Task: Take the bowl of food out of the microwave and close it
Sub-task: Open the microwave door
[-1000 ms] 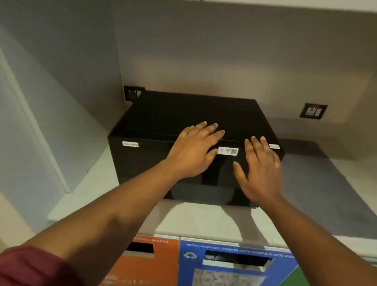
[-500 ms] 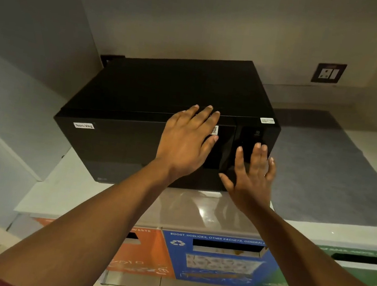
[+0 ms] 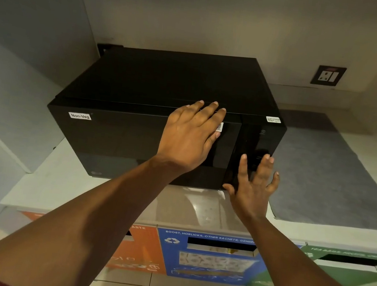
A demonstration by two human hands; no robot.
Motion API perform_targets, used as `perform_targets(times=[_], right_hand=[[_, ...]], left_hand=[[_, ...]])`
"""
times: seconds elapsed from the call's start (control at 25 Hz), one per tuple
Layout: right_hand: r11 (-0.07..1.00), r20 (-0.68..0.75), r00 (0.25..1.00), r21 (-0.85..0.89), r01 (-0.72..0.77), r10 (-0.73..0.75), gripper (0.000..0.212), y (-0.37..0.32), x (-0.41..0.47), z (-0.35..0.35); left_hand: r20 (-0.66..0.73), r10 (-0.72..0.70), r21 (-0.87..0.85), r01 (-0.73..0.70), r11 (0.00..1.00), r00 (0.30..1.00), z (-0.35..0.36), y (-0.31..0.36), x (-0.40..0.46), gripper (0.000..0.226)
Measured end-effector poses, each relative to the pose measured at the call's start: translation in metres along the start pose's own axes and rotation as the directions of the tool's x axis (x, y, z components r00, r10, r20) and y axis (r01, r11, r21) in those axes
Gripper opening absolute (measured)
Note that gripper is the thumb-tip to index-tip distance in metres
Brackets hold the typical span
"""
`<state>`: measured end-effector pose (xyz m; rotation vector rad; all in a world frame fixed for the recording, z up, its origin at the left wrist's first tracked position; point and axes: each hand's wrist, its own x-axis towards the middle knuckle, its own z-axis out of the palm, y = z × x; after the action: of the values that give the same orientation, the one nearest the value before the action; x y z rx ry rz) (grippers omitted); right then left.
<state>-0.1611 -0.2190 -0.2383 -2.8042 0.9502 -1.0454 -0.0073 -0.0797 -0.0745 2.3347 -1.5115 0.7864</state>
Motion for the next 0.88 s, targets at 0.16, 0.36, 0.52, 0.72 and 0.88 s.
perform_targets(times=[0.16, 0.36, 0.52, 0.72, 0.88], right_hand=[[0.938, 0.114, 0.958, 0.199, -0.283, 0.265, 0.135, -0.009, -0.004, -0.002], [0.878, 0.193, 0.948, 0.364, -0.311, 0.255, 0.129, -0.017, -0.003, -0.002], [0.884, 0.170, 0.947, 0.344, -0.316, 0.272, 0.124, -0.019, -0.004, 0.003], [0.878, 0.155, 0.933, 0.315, -0.359, 0.326, 0.112, -0.022, -0.002, 0.008], [0.873, 0.162, 0.928, 0.318, -0.371, 0.335, 0.113, -0.025, -0.002, 0.008]], left_hand=[[-0.008, -0.010, -0.003, 0.010, 1.000, 1.000, 0.002, 0.000, 0.000, 0.052], [0.001, -0.022, -0.013, 0.022, 1.000, 1.000, 0.004, 0.001, 0.000, 0.052], [-0.004, -0.025, -0.014, 0.025, 1.000, 1.000, 0.003, 0.002, 0.000, 0.051], [-0.005, 0.002, -0.023, -0.002, 1.000, 1.000, -0.001, 0.003, -0.006, 0.051], [0.021, 0.012, -0.076, -0.011, 0.997, 1.000, -0.010, 0.004, -0.013, 0.051]])
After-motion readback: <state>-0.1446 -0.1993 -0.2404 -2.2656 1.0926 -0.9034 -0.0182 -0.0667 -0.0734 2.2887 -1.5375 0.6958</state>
